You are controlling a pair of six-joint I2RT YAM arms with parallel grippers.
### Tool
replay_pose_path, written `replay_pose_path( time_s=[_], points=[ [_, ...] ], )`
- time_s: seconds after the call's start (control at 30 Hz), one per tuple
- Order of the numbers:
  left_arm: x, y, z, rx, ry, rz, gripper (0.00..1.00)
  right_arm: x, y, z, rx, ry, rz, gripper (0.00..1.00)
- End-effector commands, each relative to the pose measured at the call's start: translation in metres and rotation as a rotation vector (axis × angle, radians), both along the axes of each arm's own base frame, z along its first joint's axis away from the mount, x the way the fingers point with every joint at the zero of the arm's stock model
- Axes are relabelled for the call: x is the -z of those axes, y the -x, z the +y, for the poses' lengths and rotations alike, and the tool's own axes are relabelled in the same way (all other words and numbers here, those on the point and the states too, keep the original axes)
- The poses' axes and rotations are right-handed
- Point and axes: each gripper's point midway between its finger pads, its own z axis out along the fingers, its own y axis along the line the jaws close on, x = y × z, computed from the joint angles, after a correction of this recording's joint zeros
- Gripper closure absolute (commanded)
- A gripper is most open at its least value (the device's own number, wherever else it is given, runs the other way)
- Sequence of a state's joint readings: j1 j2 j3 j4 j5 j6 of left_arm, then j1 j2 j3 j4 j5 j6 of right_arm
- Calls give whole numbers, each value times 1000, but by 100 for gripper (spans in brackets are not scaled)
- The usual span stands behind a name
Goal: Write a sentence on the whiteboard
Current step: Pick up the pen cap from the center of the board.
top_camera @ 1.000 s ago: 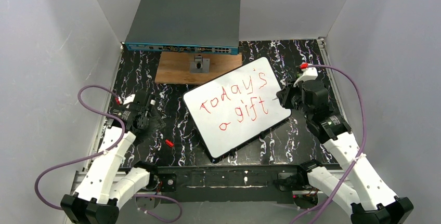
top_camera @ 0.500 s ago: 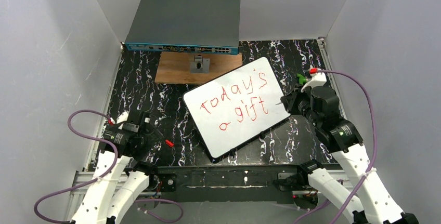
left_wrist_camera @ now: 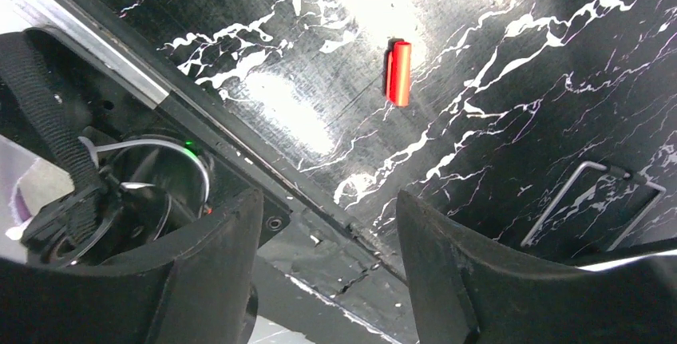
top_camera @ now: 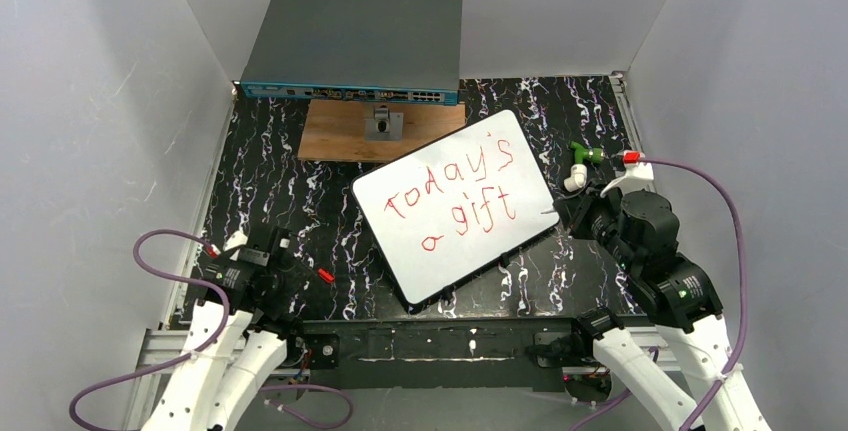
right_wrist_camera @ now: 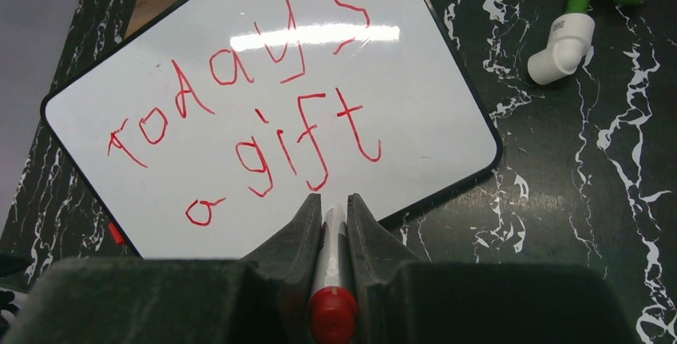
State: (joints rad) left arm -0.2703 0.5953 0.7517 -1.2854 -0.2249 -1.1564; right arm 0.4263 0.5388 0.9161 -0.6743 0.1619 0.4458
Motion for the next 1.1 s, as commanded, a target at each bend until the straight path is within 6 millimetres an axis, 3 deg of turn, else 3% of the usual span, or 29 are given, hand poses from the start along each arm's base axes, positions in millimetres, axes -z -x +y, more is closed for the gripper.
replay_pose_path(
  time_s=[0.0, 0.2, 0.47, 0.57, 0.87, 1.07],
  points=[
    [19, 15, 0, -56, 15, 78, 40, -13, 6, -7, 26, -12, -24, 99],
    [42, 16, -3, -160, 28, 147, 42, -14, 8, -8, 25, -11, -25, 99],
    [72, 0, -20, -188, 101, 152, 54, -13, 4, -5, 12, 1, -13, 99],
    [80, -5, -25, -185, 118, 171, 54, -10, 2, -4, 12, 7, -5, 99],
    [66, -40, -25, -75, 51, 143, 55, -7, -4, -3, 12, 21, -4, 99],
    [74, -46, -30, -76, 67, 155, 56, -5, -5, -5, 20, 34, -5, 99]
  ],
)
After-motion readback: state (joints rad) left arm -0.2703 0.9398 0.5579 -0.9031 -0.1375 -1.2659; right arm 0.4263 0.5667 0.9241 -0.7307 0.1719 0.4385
